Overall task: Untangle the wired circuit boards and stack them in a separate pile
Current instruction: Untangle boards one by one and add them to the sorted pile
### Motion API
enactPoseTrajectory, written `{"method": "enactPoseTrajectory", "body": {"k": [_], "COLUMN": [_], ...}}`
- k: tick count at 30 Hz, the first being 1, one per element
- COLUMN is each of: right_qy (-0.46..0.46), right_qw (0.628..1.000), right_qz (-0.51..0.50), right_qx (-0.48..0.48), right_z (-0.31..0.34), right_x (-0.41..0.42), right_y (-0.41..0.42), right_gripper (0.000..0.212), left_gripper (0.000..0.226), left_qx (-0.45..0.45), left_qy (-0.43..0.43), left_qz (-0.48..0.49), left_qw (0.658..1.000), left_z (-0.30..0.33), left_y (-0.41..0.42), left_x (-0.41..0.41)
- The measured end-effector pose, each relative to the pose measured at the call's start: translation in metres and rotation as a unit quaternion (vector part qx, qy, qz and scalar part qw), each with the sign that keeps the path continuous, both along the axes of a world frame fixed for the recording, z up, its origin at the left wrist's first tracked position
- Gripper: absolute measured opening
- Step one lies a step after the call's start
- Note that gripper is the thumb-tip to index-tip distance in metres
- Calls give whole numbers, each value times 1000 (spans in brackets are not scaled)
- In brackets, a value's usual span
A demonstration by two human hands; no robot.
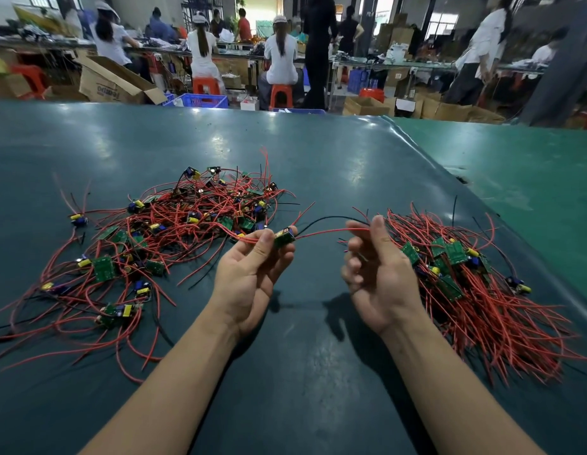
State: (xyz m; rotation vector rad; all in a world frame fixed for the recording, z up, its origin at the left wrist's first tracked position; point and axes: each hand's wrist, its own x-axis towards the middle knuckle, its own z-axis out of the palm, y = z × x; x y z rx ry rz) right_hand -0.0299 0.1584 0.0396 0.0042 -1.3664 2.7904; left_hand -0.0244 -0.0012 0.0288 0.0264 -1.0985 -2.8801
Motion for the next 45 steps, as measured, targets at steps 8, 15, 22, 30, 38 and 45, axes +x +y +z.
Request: {"method": "enactPoseTrajectory", "body": {"k": [8,15,22,30,38,45], "right_qy": [-71,59,38,169,60,-72], "right_qw": [989,891,959,918,979,946], "right_qz": [-84,-212,171,-48,-96,-300], "right_qx": [103,397,221,356,171,-97], "right_z": [-7,-19,-16,-15,-7,2], "right_x": [-3,0,8,15,14,3], "right_y": [-1,-1,-19,-18,-12,20], "right_gripper": [45,21,35,10,14,8], "left_gripper": [9,9,20,24,27,36], "left_qx": [-56,-185,-128,-267,-326,-310], "left_qy": [44,122,72,80,94,50], "left_qz": [152,224,98,61,69,81], "left_qw": [986,949,984,959,938,946], "left_z": [-2,-6,-9,-16,-17,-13], "left_y": [-1,1,5,3,9,8], "left_x": [-4,-4,-3,-4,-2,-3]}}
